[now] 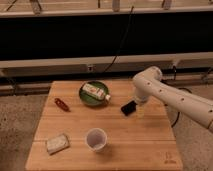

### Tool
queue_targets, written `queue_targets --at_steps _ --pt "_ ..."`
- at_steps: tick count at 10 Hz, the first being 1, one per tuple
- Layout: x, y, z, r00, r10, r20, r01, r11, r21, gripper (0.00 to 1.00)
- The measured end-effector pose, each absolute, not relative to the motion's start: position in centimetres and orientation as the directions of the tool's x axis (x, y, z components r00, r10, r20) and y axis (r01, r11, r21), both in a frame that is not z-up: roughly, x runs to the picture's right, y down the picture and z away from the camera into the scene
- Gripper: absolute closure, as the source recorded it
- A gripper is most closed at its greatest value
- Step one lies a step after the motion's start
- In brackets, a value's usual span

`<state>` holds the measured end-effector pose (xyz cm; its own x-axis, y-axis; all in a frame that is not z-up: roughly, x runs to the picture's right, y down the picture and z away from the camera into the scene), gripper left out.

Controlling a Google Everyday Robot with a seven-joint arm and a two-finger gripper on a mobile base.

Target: Place the eraser in the ceramic cup

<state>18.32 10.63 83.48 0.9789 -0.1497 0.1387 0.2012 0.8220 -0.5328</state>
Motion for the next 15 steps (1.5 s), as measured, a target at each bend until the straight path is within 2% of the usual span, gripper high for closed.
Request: queue_targets --at_steps 15 --pt "15.6 11.5 88.2 0.929 -0.274 0.247 0.368 0.741 -0.561 0.2"
